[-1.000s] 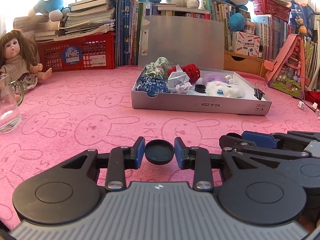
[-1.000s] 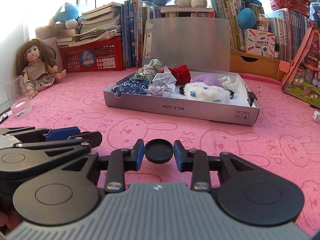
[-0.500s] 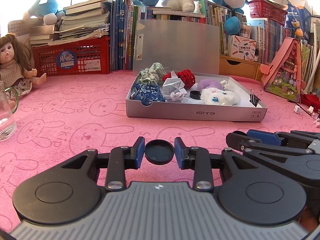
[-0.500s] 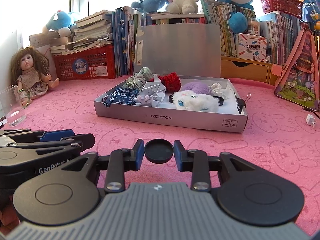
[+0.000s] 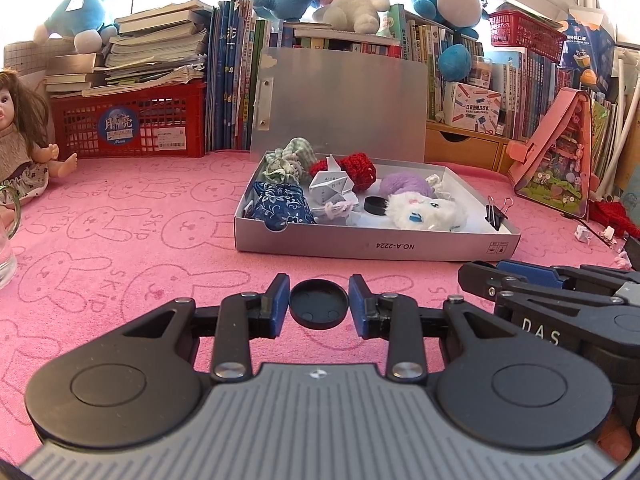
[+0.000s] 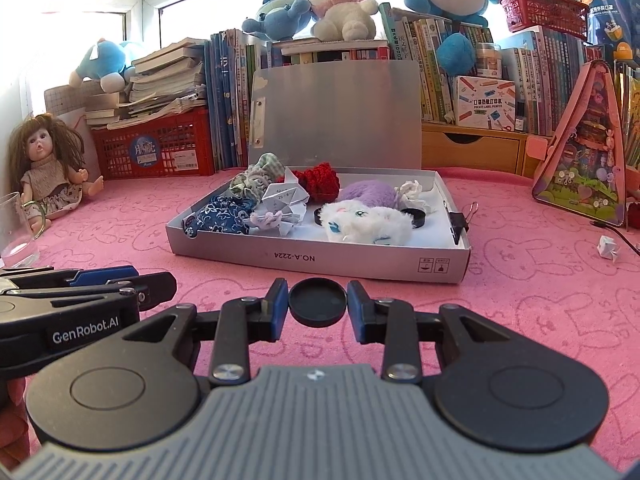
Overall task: Organize objects
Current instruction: 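Bring both held black lids over the grey box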
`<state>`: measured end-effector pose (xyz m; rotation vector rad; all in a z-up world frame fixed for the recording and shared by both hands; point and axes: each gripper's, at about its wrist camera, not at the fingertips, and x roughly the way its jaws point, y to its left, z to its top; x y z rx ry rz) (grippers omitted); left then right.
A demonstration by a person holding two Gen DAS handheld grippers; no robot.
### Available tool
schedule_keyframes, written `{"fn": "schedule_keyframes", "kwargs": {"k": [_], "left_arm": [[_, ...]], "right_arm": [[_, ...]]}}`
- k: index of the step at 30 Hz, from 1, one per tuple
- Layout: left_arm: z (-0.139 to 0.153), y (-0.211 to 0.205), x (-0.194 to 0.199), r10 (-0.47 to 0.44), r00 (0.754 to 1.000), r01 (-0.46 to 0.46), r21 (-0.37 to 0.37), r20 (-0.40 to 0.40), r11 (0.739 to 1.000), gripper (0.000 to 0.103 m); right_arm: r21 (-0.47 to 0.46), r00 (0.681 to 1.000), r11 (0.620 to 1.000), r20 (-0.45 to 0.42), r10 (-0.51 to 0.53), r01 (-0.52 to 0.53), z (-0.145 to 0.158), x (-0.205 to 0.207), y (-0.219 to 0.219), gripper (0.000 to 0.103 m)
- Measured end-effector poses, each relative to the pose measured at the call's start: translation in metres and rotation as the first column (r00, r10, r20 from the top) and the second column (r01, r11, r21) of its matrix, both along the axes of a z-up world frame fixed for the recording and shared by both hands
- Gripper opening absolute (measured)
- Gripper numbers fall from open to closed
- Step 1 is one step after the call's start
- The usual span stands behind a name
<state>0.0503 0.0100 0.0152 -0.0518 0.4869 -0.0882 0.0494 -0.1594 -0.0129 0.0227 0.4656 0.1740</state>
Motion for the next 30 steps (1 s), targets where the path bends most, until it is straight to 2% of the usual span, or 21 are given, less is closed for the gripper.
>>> {"fn": "schedule_keyframes", "kwargs": {"k": [14,30], "left_arm": [[0.007,-0.015,0.015,-0.048,0.999,0.048,0.013,0.006,0.999,0.038],[0.019,-0.025,0.039,-0.06,0.998,0.06,0.019,0.02,0.998,0.038]], "right_arm": [[0.009,1.0,1.0,0.02,-0.018,0.017,0.006,0.002,-0.008,0.037],[0.012,0.999,0.999,0.035,-0.031,0.031,0.014,0.014,-0.017,0.038]]}}
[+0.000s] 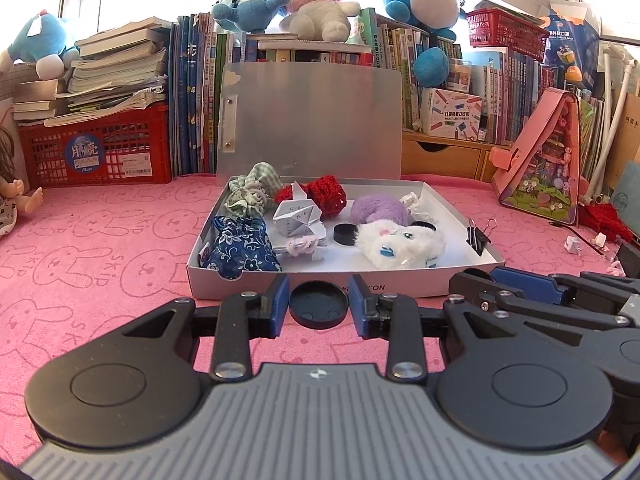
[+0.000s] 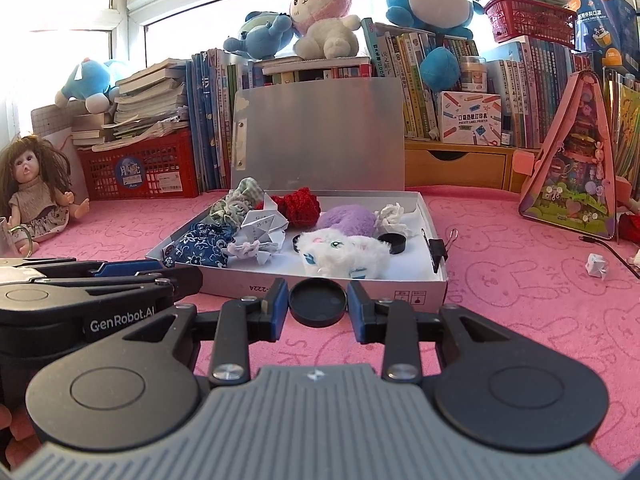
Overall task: Organize objects
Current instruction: 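Bring both held black lids over the grey box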
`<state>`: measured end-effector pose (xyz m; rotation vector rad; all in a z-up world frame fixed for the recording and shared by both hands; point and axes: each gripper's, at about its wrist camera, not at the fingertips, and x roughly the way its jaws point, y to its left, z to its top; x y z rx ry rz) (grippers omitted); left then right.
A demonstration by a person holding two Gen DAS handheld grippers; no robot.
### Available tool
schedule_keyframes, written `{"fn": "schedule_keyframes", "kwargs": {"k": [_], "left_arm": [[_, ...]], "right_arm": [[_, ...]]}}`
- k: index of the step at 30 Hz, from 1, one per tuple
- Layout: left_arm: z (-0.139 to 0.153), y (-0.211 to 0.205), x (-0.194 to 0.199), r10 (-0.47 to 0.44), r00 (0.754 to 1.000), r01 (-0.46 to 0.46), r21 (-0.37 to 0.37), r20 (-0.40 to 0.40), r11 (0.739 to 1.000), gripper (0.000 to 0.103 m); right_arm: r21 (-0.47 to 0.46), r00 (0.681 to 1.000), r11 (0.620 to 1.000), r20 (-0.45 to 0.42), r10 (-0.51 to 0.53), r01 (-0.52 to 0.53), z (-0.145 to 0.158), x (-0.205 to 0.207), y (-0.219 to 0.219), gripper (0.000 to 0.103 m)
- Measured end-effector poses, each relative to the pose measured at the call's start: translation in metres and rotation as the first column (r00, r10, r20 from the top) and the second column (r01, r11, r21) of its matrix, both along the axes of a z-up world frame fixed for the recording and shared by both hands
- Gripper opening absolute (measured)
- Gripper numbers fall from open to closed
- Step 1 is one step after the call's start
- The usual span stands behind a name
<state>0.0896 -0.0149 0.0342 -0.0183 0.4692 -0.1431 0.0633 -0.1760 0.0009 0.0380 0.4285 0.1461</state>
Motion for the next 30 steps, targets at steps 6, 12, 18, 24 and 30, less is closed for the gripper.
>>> {"fn": "schedule_keyframes", "kwargs": {"k": [6,12,18,24,30], "left_arm": [[0.003,-0.001,0.008,0.002,1.0,-0.002,0.009,0.006,1.0,0.038],[0.007,-0.003,0.018,0.006,1.0,-0.006,0.018,0.016,1.0,0.038],[0.011,-0.001,0.03,0.012,1.0,-0.012,0.025,0.025,1.0,0.038],[0.013,0.002,0.044,0.022,0.999,-0.023,0.021,0.025,1.0,0.038],[0.014,0.005,0.061,0.03,0.999,-0.03,0.012,0.022,0.999,0.038]], "right_arm": [[-0.005,1.0,1.0,0.001,-0.002,0.002,0.001,0.005,-0.001,0.038],[-0.009,1.0,1.0,0.013,-0.007,0.007,0.005,0.014,-0.002,0.038],[-0.01,1.0,1.0,0.015,-0.014,0.014,0.009,0.024,-0.004,0.038],[-0.019,1.0,1.0,0.013,-0.015,0.015,0.008,0.032,-0.004,0.038],[-0.029,1.0,1.0,0.019,-0.011,0.012,0.009,0.043,-0.002,0.038]]}}
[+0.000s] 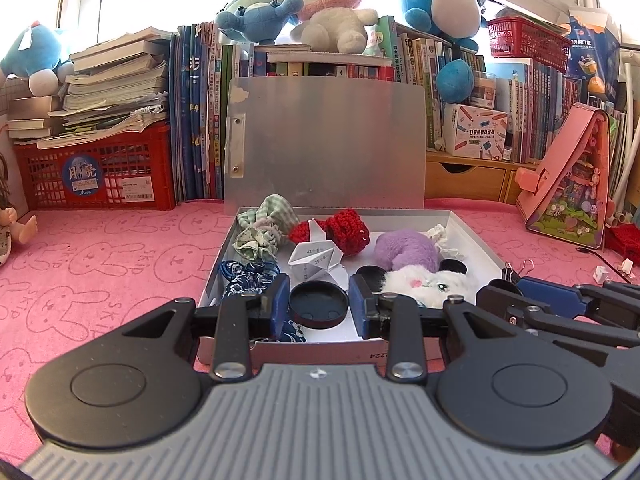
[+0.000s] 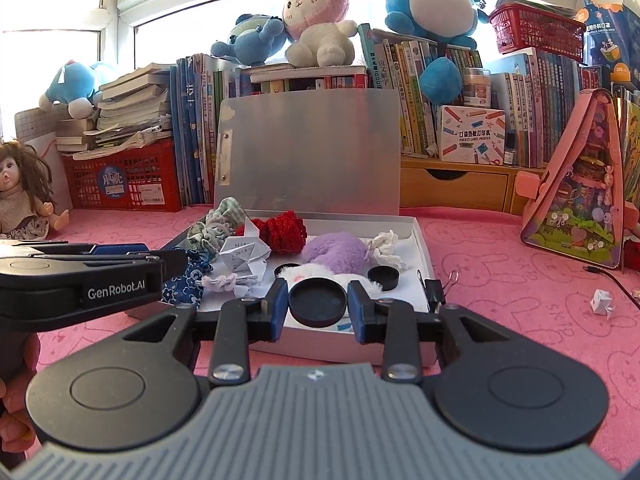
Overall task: Organize objects
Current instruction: 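Bring both held black lids over the grey box, then lower the lids into the box and open both tools to release them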
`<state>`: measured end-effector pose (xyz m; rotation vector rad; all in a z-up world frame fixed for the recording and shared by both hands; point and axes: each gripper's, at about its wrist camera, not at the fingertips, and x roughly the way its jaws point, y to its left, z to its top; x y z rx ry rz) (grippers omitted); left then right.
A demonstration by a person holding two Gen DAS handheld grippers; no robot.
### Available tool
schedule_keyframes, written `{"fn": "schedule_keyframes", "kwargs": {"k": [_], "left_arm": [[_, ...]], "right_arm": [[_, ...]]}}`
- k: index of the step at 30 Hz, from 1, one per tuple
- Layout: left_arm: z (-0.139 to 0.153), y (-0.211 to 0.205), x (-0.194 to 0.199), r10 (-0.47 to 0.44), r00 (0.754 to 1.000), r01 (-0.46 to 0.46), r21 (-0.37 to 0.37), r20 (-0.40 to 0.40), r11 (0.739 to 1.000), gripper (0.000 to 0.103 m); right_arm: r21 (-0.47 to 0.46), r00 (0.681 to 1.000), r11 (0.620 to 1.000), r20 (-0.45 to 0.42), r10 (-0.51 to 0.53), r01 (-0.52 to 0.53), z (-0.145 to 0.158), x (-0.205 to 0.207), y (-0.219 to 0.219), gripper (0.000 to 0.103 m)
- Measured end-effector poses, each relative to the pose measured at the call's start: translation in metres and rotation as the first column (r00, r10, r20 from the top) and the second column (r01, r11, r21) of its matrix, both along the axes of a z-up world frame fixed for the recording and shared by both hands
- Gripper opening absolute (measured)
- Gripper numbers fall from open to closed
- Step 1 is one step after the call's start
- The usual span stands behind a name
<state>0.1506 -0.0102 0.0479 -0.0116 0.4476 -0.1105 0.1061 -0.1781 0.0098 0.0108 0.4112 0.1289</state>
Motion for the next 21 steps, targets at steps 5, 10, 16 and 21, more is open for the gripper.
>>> {"fn": "schedule_keyframes", "kwargs": {"k": [5,10,16,21], "left_arm": [[0.002,0.003,0.015,0.002,1.0,-0.002,0.004,0.005,1.0,0.038],[0.003,0.007,0.032,0.006,1.0,-0.006,-0.007,-0.001,1.0,0.038],[-0.006,0.011,0.051,0.022,0.999,-0.023,-0.024,-0.038,0.999,0.038],[-0.011,0.01,0.061,0.016,0.999,-0.017,-0.005,-0.029,1.0,0.038]], "right_arm": [[0.001,1.0,1.0,0.005,0.002,-0.002,0.004,0.011,-0.002,0.038],[0.008,1.0,1.0,0.001,-0.005,0.005,0.006,0.023,-0.007,0.038],[0.043,0.999,0.999,-0.034,-0.007,0.009,0.002,0.036,-0.011,0.038],[0.045,0.999,0.999,-0.043,0.019,-0.017,-0.002,0.042,-0.002,0.038]]}}
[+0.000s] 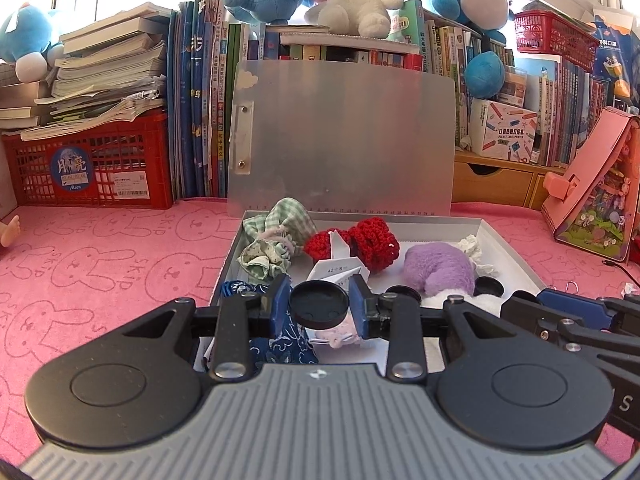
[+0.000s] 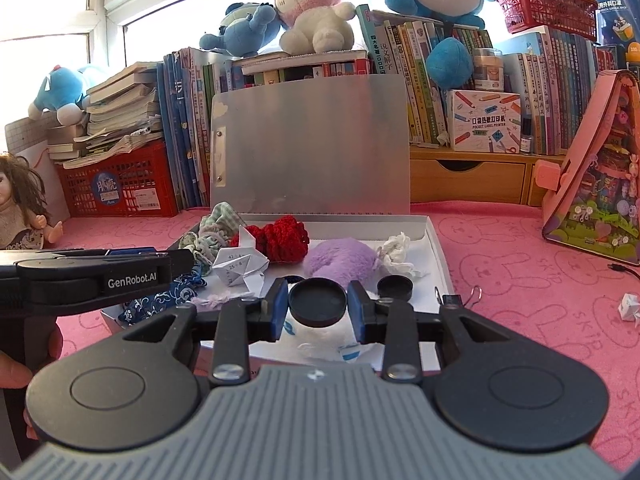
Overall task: Organize objects
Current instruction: 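Lower the lids into the box and open both tools to release them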
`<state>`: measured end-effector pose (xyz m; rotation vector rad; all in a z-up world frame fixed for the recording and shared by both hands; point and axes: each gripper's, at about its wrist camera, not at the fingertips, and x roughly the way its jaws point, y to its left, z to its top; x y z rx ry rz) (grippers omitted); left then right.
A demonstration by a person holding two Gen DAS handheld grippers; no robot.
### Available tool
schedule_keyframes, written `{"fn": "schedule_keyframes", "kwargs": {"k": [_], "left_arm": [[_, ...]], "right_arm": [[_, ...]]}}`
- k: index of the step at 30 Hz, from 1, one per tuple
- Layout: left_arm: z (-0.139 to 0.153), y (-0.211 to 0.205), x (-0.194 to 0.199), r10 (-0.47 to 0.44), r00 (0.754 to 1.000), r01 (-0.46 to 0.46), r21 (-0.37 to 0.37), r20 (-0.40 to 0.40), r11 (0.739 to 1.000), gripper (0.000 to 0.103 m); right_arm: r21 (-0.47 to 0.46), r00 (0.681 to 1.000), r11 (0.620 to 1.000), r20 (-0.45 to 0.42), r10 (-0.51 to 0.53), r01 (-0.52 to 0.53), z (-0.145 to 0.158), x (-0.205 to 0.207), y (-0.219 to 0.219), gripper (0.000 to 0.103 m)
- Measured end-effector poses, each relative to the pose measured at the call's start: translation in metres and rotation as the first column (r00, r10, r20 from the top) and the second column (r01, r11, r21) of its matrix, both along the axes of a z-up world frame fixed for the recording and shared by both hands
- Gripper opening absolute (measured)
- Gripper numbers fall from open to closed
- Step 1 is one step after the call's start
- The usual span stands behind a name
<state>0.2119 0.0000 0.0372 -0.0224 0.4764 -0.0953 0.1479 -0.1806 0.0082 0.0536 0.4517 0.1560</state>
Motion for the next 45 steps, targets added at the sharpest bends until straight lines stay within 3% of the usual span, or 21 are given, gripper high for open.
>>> {"fn": "schedule_keyframes", "kwargs": {"k": [19,36,41,45], "left_arm": [[-0.021,0.018,0.032,0.039,0.997,-0.041,-0.017,-0.07,0.999,0.038],[-0.028,0.002,0.037,0.008,0.997,-0.007,0.016,-0.071,1.0,0.038],[-0.03,-0.001,0.041,0.012,0.997,-0.009,0.035,-0.072,0.999,0.038],[-0.031,-0.003,0.042,0.008,0.997,-0.005,0.049,-0.071,0.999,0.038]], "right_arm": [[0.006,0.995,0.995,-0.019,0.101,-0.101,-0.019,0.018,0.029,0.038],[-0.075,0.999,0.996,-0.019,0.04,-0.041,-0.027,0.031,0.019,0.039],[-0.052,1.0,0.999,-0.029,0.01,-0.011,-0.024,0.043,0.013,0.039],[0.001,0.998,0.998,-0.039,0.057,-0.057,-0.025,0.04,0.01,0.039]]}}
